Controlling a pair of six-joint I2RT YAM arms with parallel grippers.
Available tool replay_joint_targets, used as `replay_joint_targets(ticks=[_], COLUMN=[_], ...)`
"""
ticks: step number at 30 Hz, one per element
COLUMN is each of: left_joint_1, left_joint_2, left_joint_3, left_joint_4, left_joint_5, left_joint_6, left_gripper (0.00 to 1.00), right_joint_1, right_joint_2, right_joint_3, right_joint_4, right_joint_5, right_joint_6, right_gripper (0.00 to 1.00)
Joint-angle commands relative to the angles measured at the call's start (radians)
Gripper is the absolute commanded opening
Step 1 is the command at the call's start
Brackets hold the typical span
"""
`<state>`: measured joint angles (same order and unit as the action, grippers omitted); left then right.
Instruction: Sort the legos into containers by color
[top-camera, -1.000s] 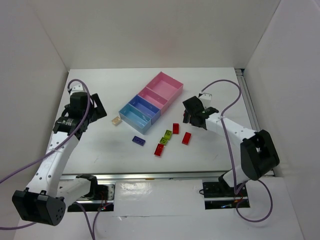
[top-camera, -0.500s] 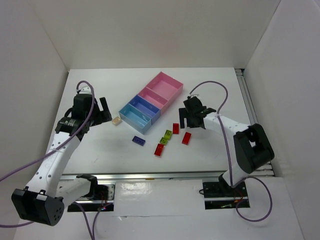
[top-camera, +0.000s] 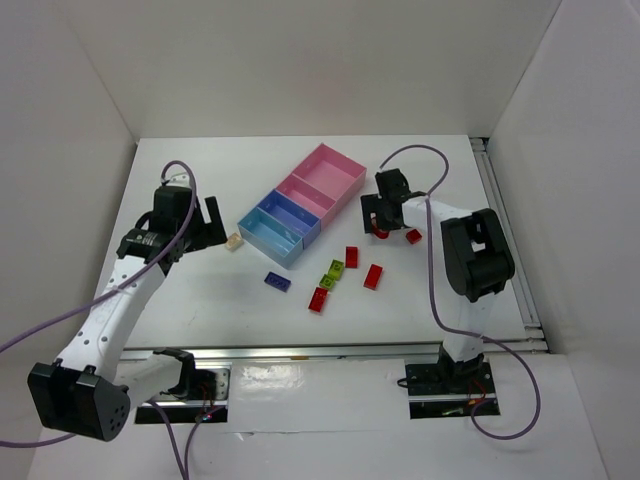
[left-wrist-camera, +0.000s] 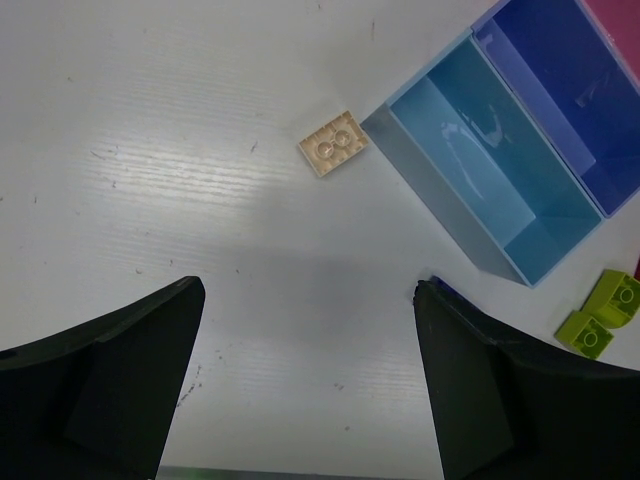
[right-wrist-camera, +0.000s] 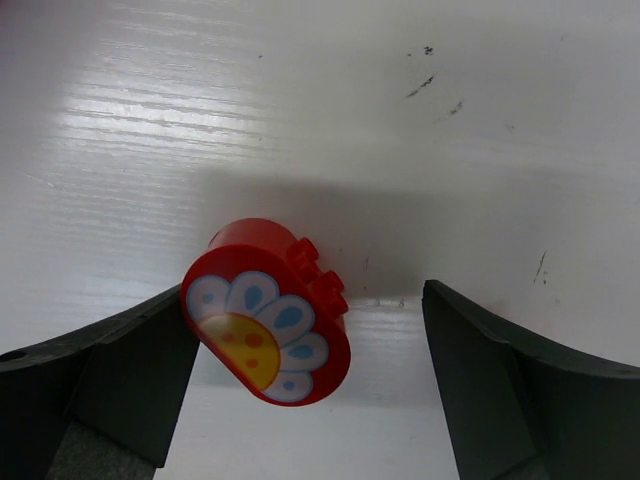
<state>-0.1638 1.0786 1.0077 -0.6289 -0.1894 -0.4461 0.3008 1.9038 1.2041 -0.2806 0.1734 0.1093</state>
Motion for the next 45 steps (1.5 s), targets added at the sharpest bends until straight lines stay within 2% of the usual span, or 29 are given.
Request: replay_joint_targets(ticks=[1,5,10,15,17,18,22,25,33,35,36,38,39,41,45], left_joint_1=[-0.009,-0.009,-0.009,-0.019,-0.019,-0.019,-0.019,-0.019,-0.019,-0.019,-0.019,-0.019,-0.019,-0.019,-0.019], left_joint_2=[0.007,0.018,0.018,-0.003,0.007,0.007,0.034,0.034,0.053,0.053,0.053,0.053,0.053,0.053,0.044], left_joint_3=[0.034,0.034,0.034,0.014,0.014,0.014,0.014,0.014,0.032,0.042,0.042,0.042,0.042,0.042,0.042], left_joint_4=[0.014,0.014,0.014,0.014,0.014,0.003,-0.018,-0.018,-0.037,-0.046,-0.046,-0.058,-0.058,-0.058,-0.058], left_joint_5=[0.011,0.011,0.011,0.039,0.039,0.039,0.013,0.025,0.008,0.008,-0.004,-0.004,-0.004,-0.004,-0.004], left_joint_6=[0.010,0.010,0.010,-0.009,-0.009,-0.009,-0.009,-0.019,-0.019,-0.019,-0.019,-0.019,-0.019,-0.028,-0.028], left_gripper=[0.97,0.97,0.98,1.00,0.98,0.97,0.97,0.97,0.96,0.96,0.97,0.97,0.98,0.98,0.98], right_joint_1=[-0.018,-0.019,-0.019,0.017,0.027,0.038,0.049,0.061,0.104,0.104,0.104,0.122,0.132,0.132,0.132], right_joint_2=[0.006,0.006,-0.015,-0.132,-0.181,-0.193,-0.207,-0.168,0.183,0.240,0.267,0.301,0.278,0.221,0.008], right_joint_3=[0.026,0.026,0.026,0.026,0.035,0.035,0.098,0.223,0.647,0.736,0.826,0.886,0.887,0.826,0.503], right_joint_4=[0.060,0.086,0.077,0.041,0.041,0.031,0.020,0.029,-0.014,-0.051,-0.071,-0.118,-0.108,-0.079,0.015], right_joint_5=[-0.046,-0.081,-0.042,0.061,0.071,0.071,0.095,0.054,0.050,0.040,0.040,0.052,0.069,0.118,0.196], right_joint_6=[-0.016,-0.003,0.046,0.108,0.121,0.130,0.144,0.144,0.155,0.155,0.155,0.164,0.164,0.174,0.203], right_gripper=[0.92,0.74,0.64,0.54,0.43,0.40,0.42,0.45,0.46,0.58,0.67,0.83,0.88,0.88,0.83])
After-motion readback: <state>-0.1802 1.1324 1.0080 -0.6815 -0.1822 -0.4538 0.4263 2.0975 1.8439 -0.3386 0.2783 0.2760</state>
